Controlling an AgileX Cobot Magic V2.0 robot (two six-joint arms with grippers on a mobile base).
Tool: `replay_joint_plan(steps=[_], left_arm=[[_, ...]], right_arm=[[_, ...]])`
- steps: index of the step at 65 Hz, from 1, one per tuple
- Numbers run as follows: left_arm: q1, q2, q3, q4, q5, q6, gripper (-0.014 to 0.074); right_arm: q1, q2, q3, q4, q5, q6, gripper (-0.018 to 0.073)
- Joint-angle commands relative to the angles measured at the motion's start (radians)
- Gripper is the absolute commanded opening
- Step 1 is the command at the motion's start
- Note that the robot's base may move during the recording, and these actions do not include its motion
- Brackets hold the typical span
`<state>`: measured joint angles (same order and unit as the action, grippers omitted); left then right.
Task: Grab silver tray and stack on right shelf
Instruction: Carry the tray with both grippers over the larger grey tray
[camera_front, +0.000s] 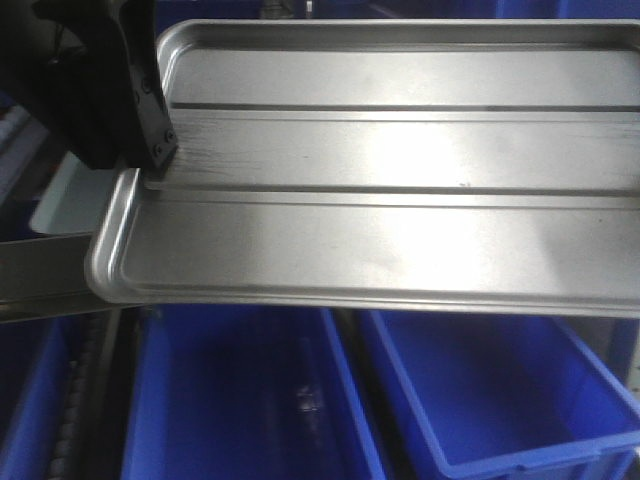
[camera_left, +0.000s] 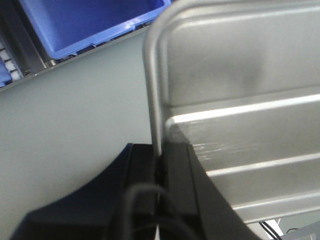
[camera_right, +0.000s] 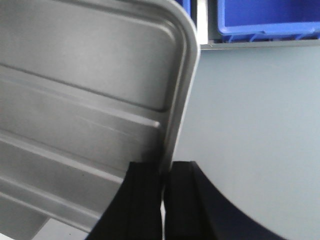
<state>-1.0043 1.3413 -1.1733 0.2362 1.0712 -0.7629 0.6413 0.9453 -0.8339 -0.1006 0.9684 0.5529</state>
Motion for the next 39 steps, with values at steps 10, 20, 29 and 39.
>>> replay_joint_plan(steps=[10, 20, 29, 39], left_arm=[[-0.007, -0.029, -0.027, 0.046, 0.043, 0.026, -0.0093], [-0.007, -0.029, -0.027, 0.046, 0.043, 0.026, -0.0093], [-0.007, -0.029, -0.027, 0.046, 0.043, 0.026, -0.0093], [-0.007, -0.029, -0.027, 0.046, 0.043, 0.026, -0.0093]], right_arm=[[-0.001, -0.014, -0.027, -0.054, -0.038, -0.026, 0.0057], [-0.001, -0.014, -0.027, -0.054, -0.038, -0.026, 0.0057], [-0.001, -0.014, -0.027, -0.054, -0.038, -0.026, 0.0057], [-0.001, -0.014, -0.027, -0.054, -0.038, -0.026, 0.0057]])
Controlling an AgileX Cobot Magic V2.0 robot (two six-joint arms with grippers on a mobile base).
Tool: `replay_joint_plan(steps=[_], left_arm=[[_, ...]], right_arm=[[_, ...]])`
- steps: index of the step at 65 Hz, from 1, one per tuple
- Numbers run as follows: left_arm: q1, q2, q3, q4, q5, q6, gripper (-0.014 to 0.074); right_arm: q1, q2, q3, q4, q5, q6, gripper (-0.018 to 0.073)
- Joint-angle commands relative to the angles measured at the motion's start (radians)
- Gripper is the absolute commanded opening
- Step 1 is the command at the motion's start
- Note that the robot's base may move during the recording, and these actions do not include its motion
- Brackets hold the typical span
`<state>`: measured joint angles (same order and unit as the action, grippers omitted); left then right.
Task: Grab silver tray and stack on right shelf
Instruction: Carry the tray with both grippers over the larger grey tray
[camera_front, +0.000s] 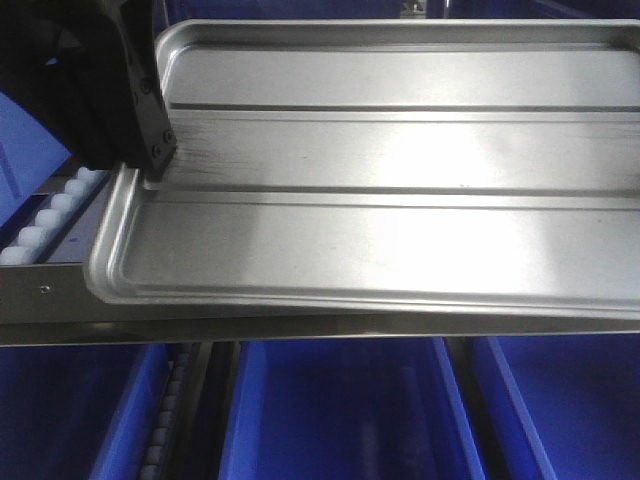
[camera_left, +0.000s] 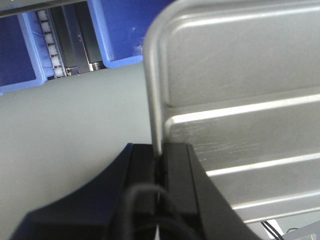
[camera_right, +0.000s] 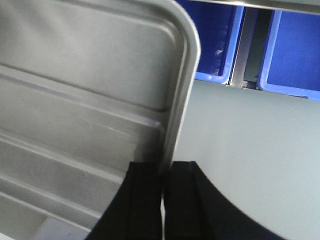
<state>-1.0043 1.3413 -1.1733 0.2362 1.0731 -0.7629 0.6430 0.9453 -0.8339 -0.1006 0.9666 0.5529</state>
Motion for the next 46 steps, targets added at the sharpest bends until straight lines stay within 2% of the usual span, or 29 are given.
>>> replay_joint_plan(steps=[1, 46], left_arm=[[-0.007, -0.029, -0.027, 0.046, 0.041, 0.026, -0.0093], [-0.007, -0.029, -0.027, 0.046, 0.041, 0.026, -0.0093]], right_arm=[[-0.003, -0.014, -0.027, -0.054, -0.036, -0.026, 0.0057], [-0.003, -0.014, -0.027, -0.054, -0.036, -0.026, 0.0057]])
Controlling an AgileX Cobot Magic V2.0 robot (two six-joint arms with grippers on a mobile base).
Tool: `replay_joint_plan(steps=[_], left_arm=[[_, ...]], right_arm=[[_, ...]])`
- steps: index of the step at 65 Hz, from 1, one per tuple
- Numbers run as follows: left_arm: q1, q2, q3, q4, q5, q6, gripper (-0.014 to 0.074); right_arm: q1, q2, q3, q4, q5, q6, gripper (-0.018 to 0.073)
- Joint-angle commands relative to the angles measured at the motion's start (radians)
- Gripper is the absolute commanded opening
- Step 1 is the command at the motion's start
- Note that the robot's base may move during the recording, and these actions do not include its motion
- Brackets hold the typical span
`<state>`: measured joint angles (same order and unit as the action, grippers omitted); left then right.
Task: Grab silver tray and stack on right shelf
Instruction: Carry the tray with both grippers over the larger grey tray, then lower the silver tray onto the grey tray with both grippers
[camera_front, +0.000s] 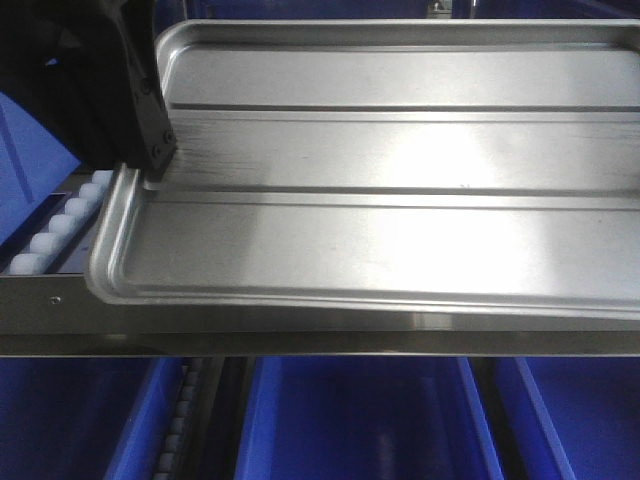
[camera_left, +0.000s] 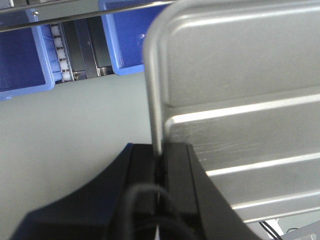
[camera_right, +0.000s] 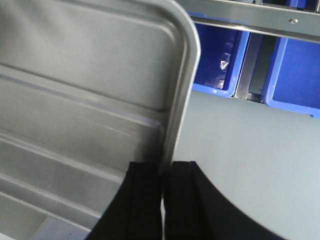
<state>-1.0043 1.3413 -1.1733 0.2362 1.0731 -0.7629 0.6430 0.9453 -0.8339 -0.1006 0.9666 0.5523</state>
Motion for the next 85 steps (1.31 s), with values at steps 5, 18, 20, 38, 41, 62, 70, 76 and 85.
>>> replay_joint_plan(steps=[5, 18, 20, 38, 41, 62, 70, 76, 85], left_arm=[[-0.007, -0.029, -0.027, 0.046, 0.041, 0.026, -0.0093], [-0.007, -0.029, -0.027, 0.046, 0.041, 0.026, -0.0093], [-0.007, -0.029, -0.027, 0.046, 0.041, 0.026, -0.0093], [-0.007, -0.029, -0.027, 0.046, 0.041, 0.026, -0.0093], [-0.007, -0.029, -0.027, 0.046, 0.041, 0.026, -0.0093], [-0.007, -0.029, -0.027, 0.098, -0.029, 0.034, -0.0093], [0.015, -0.029, -0.027, 0.152, -0.113, 0.034, -0.0093], [0.06, -0.029, -0.032, 0.158, -0.189, 0.034, -0.0093], [0.154, -0.024, -0.067, 0.155, -0.285, 0.034, -0.0093]], right_arm=[[-0.003, -0.014, -0.027, -0.054, -0.036, -0.025, 0.0057], [-0.003, -0.014, -0.027, -0.054, -0.036, -0.025, 0.0057], [-0.003, -0.014, -0.027, -0.054, -0.037, -0.025, 0.0057], [-0.003, -0.014, -0.027, -0.054, -0.039, -0.025, 0.0057], [-0.003, -0.014, -0.027, -0.054, -0.04, -0.025, 0.0057], [-0.004, -0.012, -0.027, -0.054, -0.102, -0.025, 0.0057], [-0.006, 0.008, -0.055, -0.073, -0.112, -0.025, 0.0057], [-0.006, 0.041, -0.108, -0.105, -0.109, -0.025, 0.0057], [-0.006, 0.117, -0.218, -0.168, -0.1, -0.025, 0.0057]])
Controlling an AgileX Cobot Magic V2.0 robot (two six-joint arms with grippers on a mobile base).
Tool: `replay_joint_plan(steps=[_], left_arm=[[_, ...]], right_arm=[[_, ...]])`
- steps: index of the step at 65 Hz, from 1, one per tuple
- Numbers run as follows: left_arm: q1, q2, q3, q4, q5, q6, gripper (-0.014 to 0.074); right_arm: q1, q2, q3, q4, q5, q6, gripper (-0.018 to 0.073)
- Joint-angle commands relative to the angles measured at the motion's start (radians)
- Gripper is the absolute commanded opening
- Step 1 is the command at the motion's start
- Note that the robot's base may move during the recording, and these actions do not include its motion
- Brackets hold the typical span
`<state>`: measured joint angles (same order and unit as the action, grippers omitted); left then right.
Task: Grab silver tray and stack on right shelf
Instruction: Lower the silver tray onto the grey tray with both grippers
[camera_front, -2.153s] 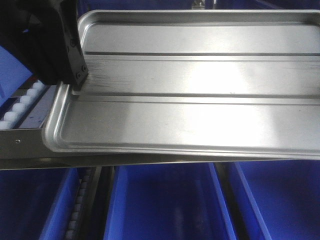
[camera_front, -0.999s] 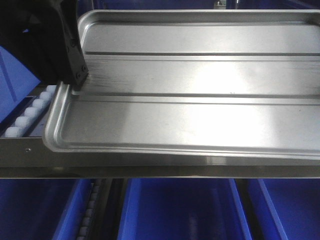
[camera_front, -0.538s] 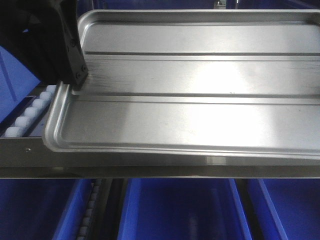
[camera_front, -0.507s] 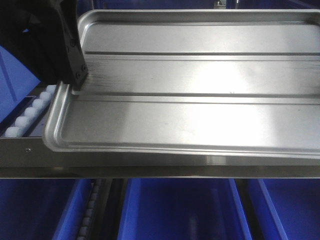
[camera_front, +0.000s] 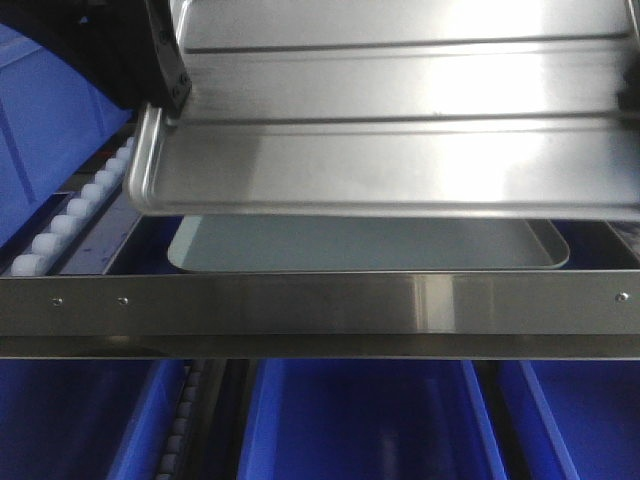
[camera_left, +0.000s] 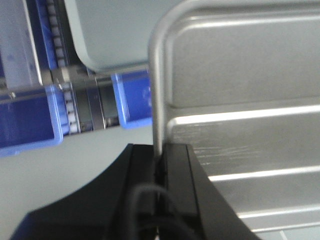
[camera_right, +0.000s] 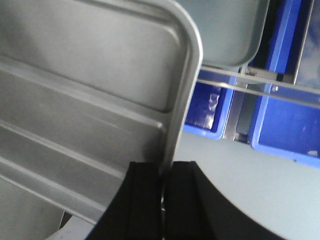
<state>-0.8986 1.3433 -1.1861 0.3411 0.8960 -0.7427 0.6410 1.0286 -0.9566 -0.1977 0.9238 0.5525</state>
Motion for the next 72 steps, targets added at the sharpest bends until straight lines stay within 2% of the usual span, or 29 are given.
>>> replay_joint_plan(steps=[1, 8, 15, 27, 39, 55, 72], left_arm=[[0.058, -0.026, -0.057, 0.05, -0.114, 0.014, -0.0093], [0.125, -0.011, -0.091, 0.052, -0.202, 0.069, -0.0093], [0.177, 0.032, -0.134, 0.052, -0.267, 0.119, -0.0093], [0.231, 0.171, -0.21, 0.064, -0.313, 0.119, -0.0093], [0.27, 0.305, -0.224, 0.064, -0.433, 0.119, -0.0093], [0.295, 0.444, -0.224, 0.062, -0.512, 0.119, -0.0093], [0.317, 0.526, -0.229, 0.037, -0.519, 0.119, -0.0089]], right_arm=[[-0.004, 0.044, -0.109, -0.079, -0.055, -0.025, 0.0057], [-0.012, 0.122, -0.205, -0.126, -0.037, -0.025, 0.0057], [-0.06, 0.211, -0.302, -0.129, -0.016, -0.042, 0.0057], [-0.191, 0.372, -0.428, -0.112, -0.015, -0.119, 0.0057], [-0.264, 0.51, -0.464, -0.109, -0.054, -0.151, 0.0057], [-0.283, 0.656, -0.464, -0.112, -0.161, -0.151, 0.0057], [-0.283, 0.729, -0.464, -0.112, -0.23, -0.15, 0.006]])
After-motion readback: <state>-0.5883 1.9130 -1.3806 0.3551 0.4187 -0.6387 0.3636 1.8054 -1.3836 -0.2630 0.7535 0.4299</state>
